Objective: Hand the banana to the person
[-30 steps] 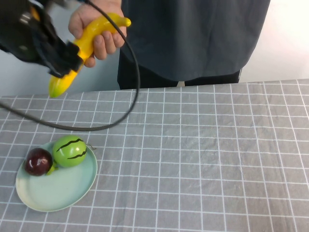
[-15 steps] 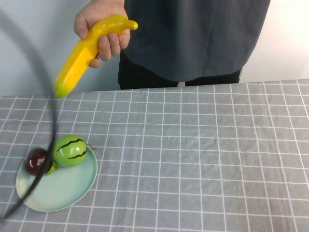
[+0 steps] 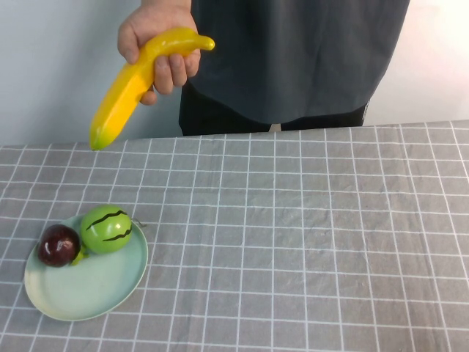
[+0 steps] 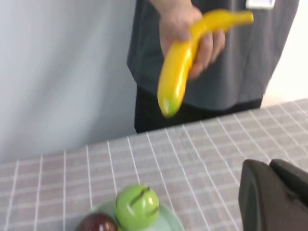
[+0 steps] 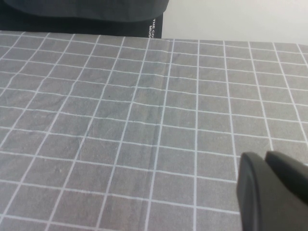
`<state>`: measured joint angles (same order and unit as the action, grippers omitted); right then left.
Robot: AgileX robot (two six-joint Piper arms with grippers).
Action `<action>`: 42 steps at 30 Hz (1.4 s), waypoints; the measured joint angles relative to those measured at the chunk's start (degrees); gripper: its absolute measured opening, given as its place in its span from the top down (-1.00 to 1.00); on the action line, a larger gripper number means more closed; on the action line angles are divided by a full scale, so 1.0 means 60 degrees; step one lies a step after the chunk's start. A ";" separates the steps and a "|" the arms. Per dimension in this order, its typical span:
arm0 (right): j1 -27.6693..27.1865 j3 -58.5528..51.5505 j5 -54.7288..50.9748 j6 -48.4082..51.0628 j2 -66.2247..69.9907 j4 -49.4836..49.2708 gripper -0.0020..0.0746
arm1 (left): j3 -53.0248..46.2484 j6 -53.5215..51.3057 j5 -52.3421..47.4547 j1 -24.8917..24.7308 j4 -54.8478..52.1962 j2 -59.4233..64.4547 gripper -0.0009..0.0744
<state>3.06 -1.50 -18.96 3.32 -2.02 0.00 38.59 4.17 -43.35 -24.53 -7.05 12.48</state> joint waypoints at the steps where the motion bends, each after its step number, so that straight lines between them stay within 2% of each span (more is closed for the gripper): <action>1: 0.0000 0.0000 0.0000 0.0000 0.0000 0.0000 0.96 | -0.0372 0.0024 0.0072 0.0000 0.0022 -0.0284 0.98; 8: 0.0000 0.0000 0.0000 0.0000 0.0000 0.0000 0.96 | -0.2249 0.0619 0.0936 0.0000 -0.0607 -0.1379 0.98; 18: 0.0000 0.0000 0.0000 0.0000 0.0000 -0.0063 0.96 | -0.5130 0.1611 0.4614 0.0024 -0.2025 -0.1980 0.98; 23: 0.0000 0.0000 0.0000 0.0000 0.0000 0.0000 0.96 | -0.6194 0.1850 0.5494 0.0887 -0.1739 -0.2015 0.98; 27: 0.0000 0.0000 0.0000 0.0000 0.0000 0.0000 0.96 | -0.6650 0.0853 0.6190 0.1715 -0.0262 -0.2015 0.98; 32: 0.0000 0.0000 0.0000 0.0000 0.0000 0.0000 0.96 | -0.6672 -0.1138 0.6242 0.2224 0.1857 -0.2015 0.98; 36: 0.0000 0.0000 0.0000 0.0000 0.0000 0.0000 0.96 | -0.6672 -0.1556 0.5869 0.2306 0.2204 -0.2015 0.98; 42: 0.0000 0.0000 0.0000 0.0000 0.0000 -0.0063 0.96 | -0.6672 -0.1663 0.4473 0.2511 0.2242 -0.2152 0.98</action>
<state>3.06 -1.50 -18.96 3.32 -2.02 -0.38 -1.44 -5.80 -16.51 -9.46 6.40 -0.43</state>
